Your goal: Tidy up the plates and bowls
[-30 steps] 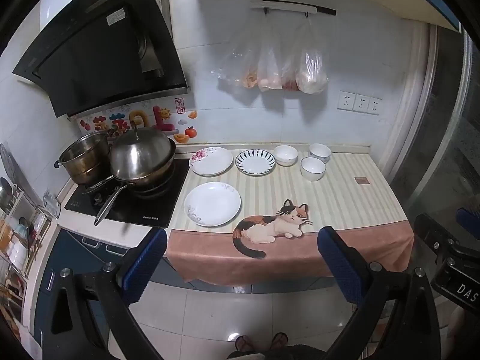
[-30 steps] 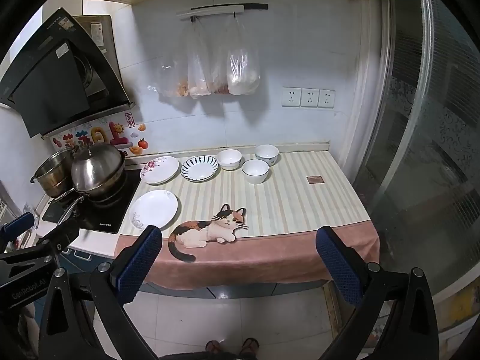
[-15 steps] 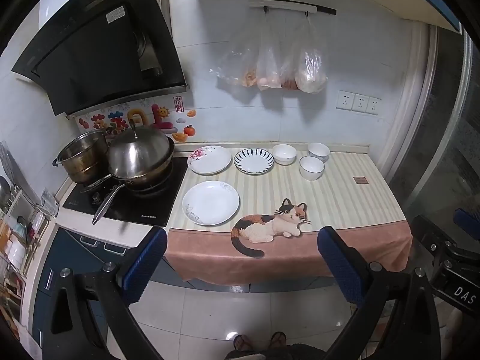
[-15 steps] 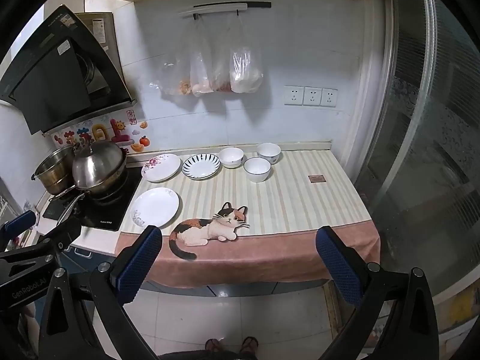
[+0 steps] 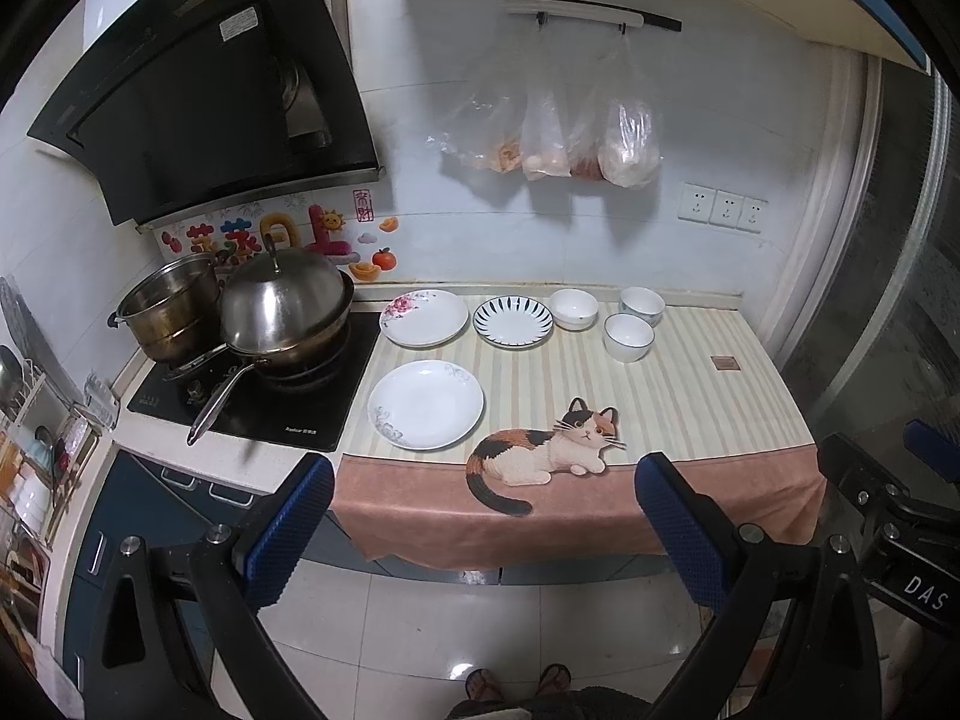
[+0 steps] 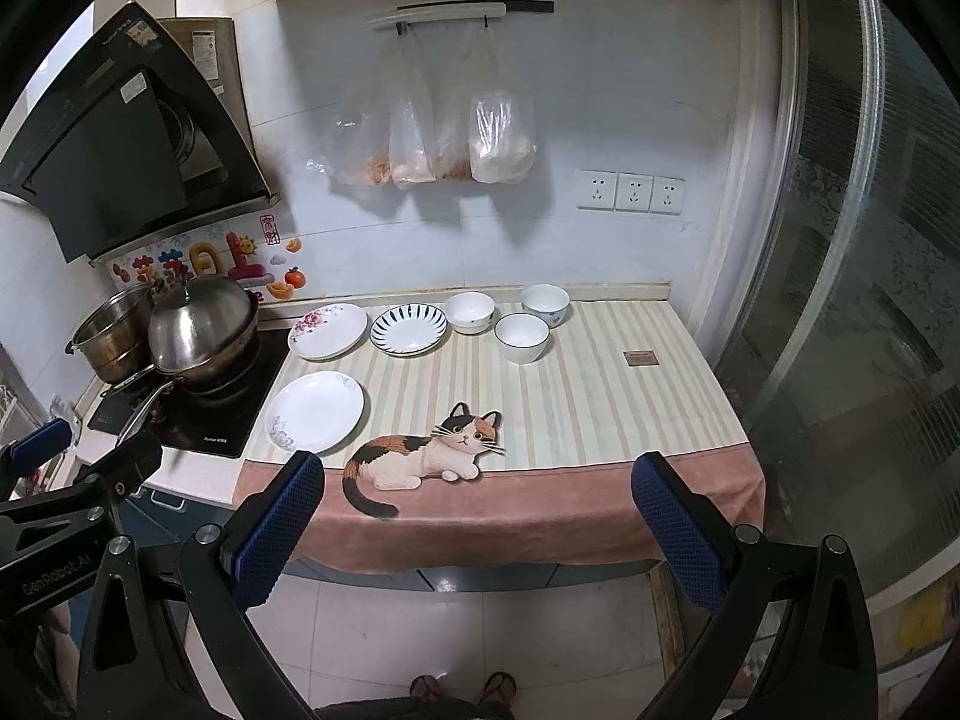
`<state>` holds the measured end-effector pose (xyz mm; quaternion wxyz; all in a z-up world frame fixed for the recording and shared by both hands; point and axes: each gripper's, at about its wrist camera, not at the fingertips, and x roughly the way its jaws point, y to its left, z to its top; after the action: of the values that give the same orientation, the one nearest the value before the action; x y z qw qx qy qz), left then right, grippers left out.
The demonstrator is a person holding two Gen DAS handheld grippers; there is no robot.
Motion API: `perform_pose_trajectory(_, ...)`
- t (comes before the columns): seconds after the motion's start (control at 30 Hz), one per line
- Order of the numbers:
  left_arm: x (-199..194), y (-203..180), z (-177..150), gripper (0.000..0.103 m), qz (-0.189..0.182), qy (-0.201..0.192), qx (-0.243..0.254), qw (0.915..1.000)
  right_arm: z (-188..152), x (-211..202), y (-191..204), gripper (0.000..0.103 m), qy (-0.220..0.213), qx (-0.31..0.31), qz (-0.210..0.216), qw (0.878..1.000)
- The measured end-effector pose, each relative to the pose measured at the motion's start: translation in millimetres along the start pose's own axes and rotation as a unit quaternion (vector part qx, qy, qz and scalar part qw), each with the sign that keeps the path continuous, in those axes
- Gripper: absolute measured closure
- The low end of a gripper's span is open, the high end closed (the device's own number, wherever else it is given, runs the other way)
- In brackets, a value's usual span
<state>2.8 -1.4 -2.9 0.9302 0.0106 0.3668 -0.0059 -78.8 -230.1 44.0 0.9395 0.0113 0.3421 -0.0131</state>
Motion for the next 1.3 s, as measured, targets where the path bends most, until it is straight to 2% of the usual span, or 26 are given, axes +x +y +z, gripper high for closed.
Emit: perform_pose_trajectory(1.3, 3.6, 6.3, 1.7, 0.0, -0.002, -0.002, -0.002, 1.0, 6.7, 8.4, 5.8, 0.0, -0.003, 0.003, -0.003, 1.0)
